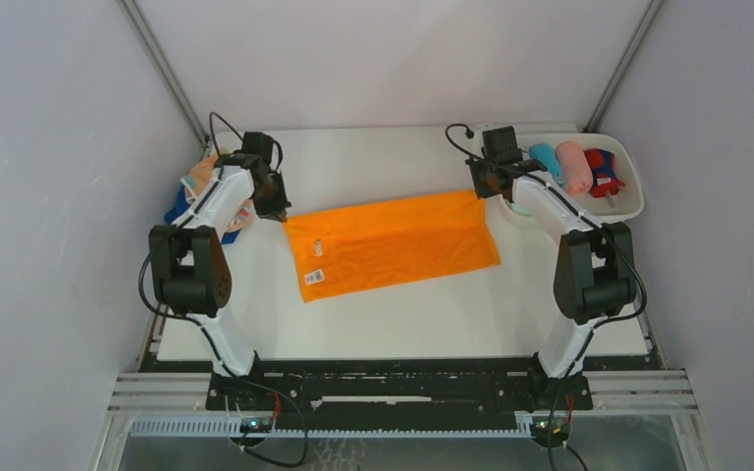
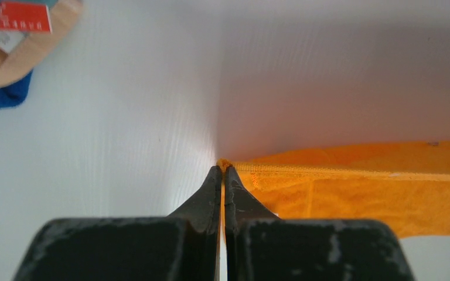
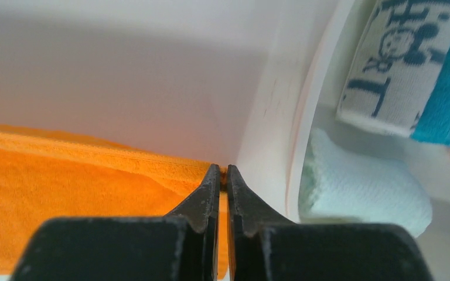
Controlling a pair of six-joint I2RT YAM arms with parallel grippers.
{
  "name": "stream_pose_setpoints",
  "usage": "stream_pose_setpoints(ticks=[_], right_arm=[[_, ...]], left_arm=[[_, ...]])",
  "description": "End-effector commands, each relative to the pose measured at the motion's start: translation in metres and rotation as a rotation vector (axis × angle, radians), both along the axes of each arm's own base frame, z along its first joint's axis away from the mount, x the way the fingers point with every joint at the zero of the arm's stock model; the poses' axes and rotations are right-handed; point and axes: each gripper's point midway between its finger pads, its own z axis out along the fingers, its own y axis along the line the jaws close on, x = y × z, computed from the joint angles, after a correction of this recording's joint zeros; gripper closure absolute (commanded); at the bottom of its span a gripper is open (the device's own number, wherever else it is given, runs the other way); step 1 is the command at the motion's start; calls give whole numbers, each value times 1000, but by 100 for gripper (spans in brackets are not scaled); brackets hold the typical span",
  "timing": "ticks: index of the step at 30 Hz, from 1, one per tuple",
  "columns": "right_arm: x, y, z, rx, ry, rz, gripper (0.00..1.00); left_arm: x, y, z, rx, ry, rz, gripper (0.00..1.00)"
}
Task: Roll the towels
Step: Fold the towel at the center of the board.
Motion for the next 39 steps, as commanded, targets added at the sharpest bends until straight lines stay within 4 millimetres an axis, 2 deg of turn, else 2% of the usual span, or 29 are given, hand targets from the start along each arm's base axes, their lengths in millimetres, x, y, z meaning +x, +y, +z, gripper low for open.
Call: stream_pose_setpoints(ticks=[1, 8, 14, 19, 23, 27, 30, 39], right_arm=[[-12, -15, 17, 20, -52, -103, 100], [-33, -31, 11, 22, -59, -230, 100], [-45, -43, 10, 25, -83, -318, 100], [-55, -50, 7, 39, -104, -377, 100], [-60, -59, 4, 22, -131, -413, 100], [-64, -67, 4, 2, -151, -451, 100], [-68, -72, -2, -10, -165, -477, 100], [-82, -80, -42, -14, -93, -520, 100]], left_arm=[[-22, 11, 16, 22, -39, 55, 100], [-56, -10, 7, -24, -36, 81, 100], [-81, -6, 4, -39, -59, 156, 100], [-105, -6, -8, -64, -64, 193, 100], [-121, -14, -15, -123, -85, 214, 100], [-131, -24, -19, -160, -114, 226, 100], [-137, -27, -30, -164, -117, 231, 100], [-145, -28, -64, -148, -70, 270, 100]])
